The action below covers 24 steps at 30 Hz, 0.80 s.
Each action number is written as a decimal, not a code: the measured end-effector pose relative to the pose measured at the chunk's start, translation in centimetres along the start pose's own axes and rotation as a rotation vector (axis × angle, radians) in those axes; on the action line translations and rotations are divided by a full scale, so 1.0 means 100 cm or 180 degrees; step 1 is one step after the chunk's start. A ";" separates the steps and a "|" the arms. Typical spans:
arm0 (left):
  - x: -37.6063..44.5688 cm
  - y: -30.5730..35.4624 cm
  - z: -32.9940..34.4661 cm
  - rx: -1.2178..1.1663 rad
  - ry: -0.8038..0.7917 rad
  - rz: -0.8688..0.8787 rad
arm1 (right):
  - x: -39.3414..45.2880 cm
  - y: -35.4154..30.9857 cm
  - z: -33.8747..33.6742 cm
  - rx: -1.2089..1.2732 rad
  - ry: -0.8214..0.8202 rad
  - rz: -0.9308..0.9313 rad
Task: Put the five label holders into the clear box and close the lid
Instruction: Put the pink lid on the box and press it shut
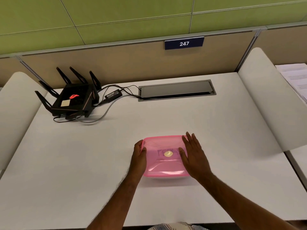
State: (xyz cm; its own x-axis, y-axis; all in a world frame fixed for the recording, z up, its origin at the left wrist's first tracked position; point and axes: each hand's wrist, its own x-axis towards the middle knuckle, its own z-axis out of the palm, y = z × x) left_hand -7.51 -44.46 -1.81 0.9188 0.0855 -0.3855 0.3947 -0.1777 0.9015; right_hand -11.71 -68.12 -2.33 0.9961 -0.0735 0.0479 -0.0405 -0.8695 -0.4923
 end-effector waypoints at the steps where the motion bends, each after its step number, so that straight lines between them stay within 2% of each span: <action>1: 0.000 0.000 0.000 -0.0031 0.0001 0.0005 | 0.000 0.000 0.000 0.0052 -0.0019 0.0026; 7: -0.001 0.003 0.003 -0.0190 0.0143 0.0091 | 0.003 0.003 -0.004 0.0299 -0.0169 0.0101; 24: -0.003 -0.016 0.002 -0.0170 0.0242 0.0529 | -0.020 -0.004 -0.018 0.0652 -0.0049 0.0073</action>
State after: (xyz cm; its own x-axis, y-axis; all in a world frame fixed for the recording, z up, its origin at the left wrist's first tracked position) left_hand -8.39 -44.43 -3.16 0.9672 0.1334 -0.2163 0.2348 -0.1433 0.9614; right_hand -13.82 -68.50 -0.60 0.9963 -0.0833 0.0222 -0.0480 -0.7500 -0.6597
